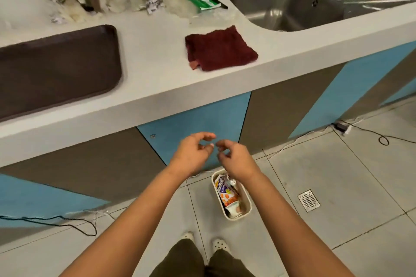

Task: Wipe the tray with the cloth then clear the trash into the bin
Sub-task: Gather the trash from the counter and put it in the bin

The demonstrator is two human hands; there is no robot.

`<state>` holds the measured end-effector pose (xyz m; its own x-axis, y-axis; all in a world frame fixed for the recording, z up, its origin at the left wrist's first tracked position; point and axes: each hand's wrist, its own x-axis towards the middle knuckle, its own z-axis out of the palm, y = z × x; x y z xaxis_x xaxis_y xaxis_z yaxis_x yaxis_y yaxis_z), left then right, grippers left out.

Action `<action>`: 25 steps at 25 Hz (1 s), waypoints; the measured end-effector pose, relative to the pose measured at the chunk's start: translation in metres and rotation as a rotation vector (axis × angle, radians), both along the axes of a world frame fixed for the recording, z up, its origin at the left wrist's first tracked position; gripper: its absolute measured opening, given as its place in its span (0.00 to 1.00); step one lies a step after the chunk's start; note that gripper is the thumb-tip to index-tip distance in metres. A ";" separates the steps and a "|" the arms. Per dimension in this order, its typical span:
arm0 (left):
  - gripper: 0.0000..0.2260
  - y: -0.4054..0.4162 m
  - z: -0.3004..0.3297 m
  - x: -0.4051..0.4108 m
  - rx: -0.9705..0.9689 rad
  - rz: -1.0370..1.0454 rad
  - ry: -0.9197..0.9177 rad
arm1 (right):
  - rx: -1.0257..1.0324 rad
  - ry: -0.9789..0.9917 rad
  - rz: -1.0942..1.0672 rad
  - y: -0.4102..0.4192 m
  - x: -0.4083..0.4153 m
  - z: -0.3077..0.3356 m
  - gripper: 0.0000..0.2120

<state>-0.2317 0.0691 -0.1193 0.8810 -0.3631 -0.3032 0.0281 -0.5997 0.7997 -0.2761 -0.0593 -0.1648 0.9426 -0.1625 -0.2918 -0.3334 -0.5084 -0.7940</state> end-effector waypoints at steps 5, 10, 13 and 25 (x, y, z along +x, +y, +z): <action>0.12 0.016 0.069 0.014 -0.143 0.157 -0.135 | -0.054 -0.180 0.113 0.002 0.034 0.083 0.15; 0.11 0.037 0.103 0.039 -0.167 0.233 -0.198 | 0.023 -0.256 0.139 0.013 0.072 0.122 0.13; 0.10 0.055 0.117 0.068 -0.204 0.291 -0.248 | 0.047 -0.281 0.148 0.025 0.105 0.135 0.11; 0.11 0.154 0.137 0.261 -0.208 0.313 -0.280 | 0.014 -0.289 0.039 0.095 0.292 0.155 0.08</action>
<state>0.0294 0.2231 0.0181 0.9955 -0.0944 0.0125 -0.0515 -0.4228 0.9048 0.0155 0.0354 -0.0097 0.9924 -0.1222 -0.0117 -0.0724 -0.5051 -0.8600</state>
